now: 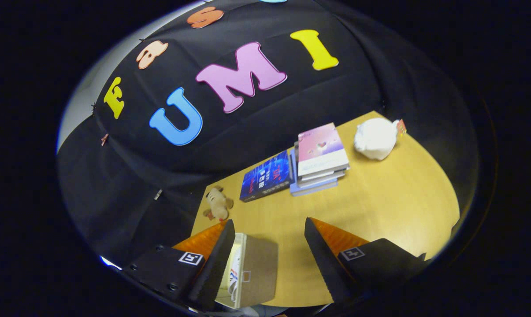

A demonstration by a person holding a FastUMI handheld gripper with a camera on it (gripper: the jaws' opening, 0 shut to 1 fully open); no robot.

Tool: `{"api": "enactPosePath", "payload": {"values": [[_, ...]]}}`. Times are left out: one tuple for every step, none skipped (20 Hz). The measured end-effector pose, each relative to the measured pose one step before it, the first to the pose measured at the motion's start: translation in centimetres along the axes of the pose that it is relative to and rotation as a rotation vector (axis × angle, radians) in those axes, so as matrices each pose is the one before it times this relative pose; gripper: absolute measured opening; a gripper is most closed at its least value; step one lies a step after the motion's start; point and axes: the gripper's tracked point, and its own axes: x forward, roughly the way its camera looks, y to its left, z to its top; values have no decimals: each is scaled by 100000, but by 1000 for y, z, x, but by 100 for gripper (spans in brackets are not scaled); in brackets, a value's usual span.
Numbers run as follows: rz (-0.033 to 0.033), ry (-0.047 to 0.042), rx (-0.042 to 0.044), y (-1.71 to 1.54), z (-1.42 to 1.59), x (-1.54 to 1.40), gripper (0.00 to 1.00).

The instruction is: Open the storage box then place both shoes into the box .Put the left shoe in first, then the right shoe, with the right side of both shoes facing outward in a uniform manner.

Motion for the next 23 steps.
{"api": "enactPosePath", "payload": {"values": [[-2126, -2911, -4388, -1079, 1077, -527, 96], [-1926, -2618, -3939, -1046, 872, -608, 96], [-1177, -2539, -3316, -871, 848, -477, 96], [-398, -2135, -3191, -536, 766, -491, 96], [-227, -1714, -3358, -613, 526, -483, 97], [-331, -1432, -4034, -654, 402, -512, 97], [-44, -1432, -3650, -450, 286, -444, 96], [-90, -1952, -3691, -430, 423, -496, 97], [-225, -2136, -3436, -487, 458, -535, 96], [173, -1947, -2690, -340, 365, -449, 97], [428, -1309, -1314, -73, 301, -507, 97], [1190, -1148, -1069, 30, 282, -475, 96], [844, -1059, -1606, -144, 137, -311, 97], [404, -605, -1295, -300, 10, -347, 97], [349, -909, -1023, -290, 82, -261, 97], [267, -1563, -1420, -314, 267, -620, 97], [164, -1535, -2196, -392, 176, -415, 98], [420, -1639, -3089, -307, 85, -458, 98], [667, -1164, -3649, -229, 85, -371, 98], [645, -1144, -2408, -115, 33, -275, 98], [770, -1692, -1842, 47, 219, -213, 98], [760, -1733, -1261, 1, 259, -163, 98], [889, -1160, -984, 19, 71, -61, 98]]}}
